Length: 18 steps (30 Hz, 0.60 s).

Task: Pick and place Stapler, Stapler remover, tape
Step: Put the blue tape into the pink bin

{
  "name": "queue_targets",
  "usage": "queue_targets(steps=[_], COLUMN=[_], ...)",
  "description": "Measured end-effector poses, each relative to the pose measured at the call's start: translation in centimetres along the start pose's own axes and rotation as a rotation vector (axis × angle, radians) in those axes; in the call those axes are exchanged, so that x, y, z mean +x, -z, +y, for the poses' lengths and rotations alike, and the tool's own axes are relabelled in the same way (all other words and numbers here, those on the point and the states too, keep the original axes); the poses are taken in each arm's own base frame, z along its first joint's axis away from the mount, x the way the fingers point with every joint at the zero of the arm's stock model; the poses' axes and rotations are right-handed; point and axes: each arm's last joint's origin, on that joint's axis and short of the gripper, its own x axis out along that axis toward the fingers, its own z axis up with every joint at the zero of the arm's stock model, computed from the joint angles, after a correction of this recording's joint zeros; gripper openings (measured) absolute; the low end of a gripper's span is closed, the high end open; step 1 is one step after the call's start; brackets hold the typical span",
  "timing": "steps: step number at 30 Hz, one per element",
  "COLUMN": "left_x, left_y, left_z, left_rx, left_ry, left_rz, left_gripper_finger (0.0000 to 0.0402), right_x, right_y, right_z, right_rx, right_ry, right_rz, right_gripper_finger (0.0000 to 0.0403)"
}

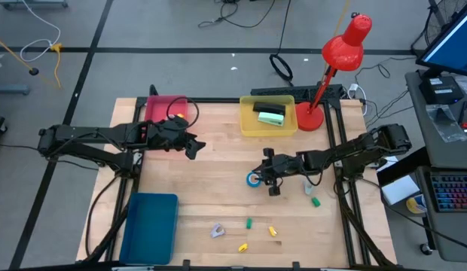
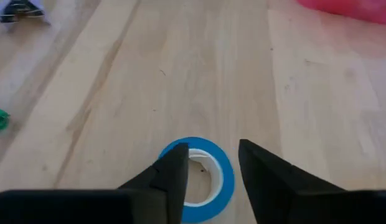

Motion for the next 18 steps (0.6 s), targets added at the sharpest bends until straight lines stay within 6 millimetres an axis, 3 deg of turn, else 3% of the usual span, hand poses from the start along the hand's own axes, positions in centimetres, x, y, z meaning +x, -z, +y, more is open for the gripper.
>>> queue_targets(steps=[8, 18], left_x=[0.0, 0.0], left_y=[0.0, 0.0], left_z=[0.0, 0.0], left_rx=[0.018, 0.030], left_ry=[0.000, -0.002], left_rz=[0.000, -0.002], left_gripper_finger=[0.0312, 0.0312], right_x=[0.1, 2.7], right_y=[0.3, 0.8], right_z=[-1.0, -2.0], right_rx=[0.031, 0.094], right_ry=[0.026, 0.020], right_rz=[0.037, 0.130], right_gripper_finger=[0.0186, 0.0212])
